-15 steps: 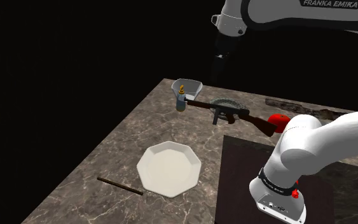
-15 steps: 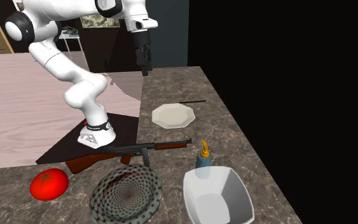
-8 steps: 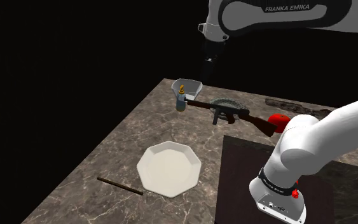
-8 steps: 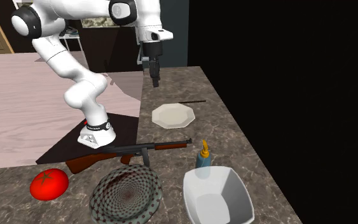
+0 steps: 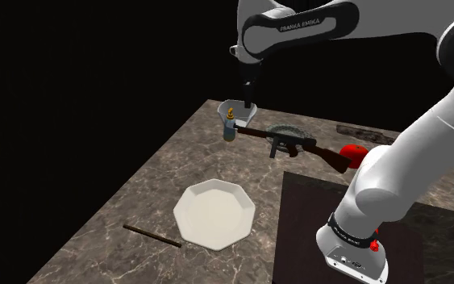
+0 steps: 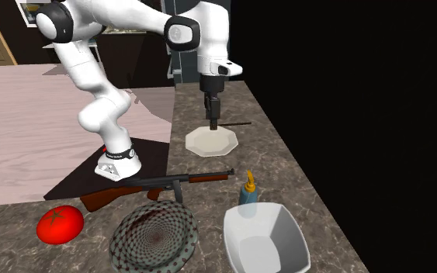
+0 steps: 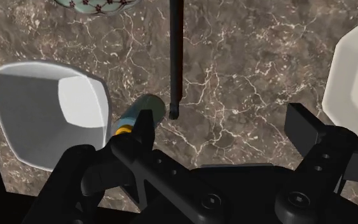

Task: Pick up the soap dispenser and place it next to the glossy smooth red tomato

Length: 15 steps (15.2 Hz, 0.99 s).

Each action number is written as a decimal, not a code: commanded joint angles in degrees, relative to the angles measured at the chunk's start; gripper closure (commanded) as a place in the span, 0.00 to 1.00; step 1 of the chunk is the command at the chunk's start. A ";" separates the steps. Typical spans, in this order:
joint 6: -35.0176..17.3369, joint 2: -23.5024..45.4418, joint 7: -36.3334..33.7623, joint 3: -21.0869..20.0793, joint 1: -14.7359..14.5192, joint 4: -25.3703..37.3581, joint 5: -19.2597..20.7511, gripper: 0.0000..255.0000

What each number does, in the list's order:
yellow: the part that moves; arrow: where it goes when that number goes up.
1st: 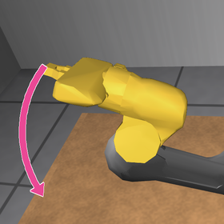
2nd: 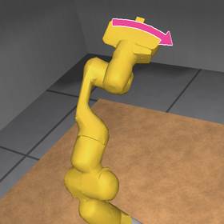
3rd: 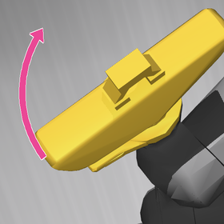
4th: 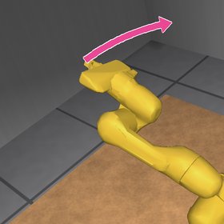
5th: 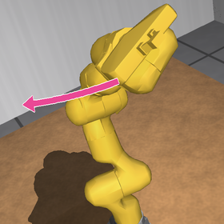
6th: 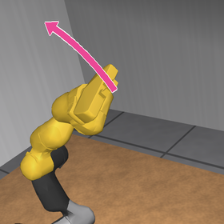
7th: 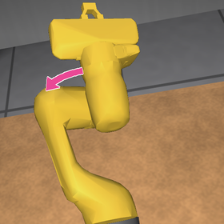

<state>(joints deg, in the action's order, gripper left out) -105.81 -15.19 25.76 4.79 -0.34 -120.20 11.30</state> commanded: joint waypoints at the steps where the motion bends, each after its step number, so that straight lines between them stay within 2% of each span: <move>1: -0.70 5.10 2.38 0.58 0.08 3.20 0.57 0.00; 8: -1.33 22.07 9.94 1.59 0.78 15.66 2.21 0.00; 15: 0.79 39.79 16.90 1.61 1.70 31.89 3.94 0.00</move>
<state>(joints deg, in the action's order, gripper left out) -105.65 21.76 41.32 6.35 1.09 -91.33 14.99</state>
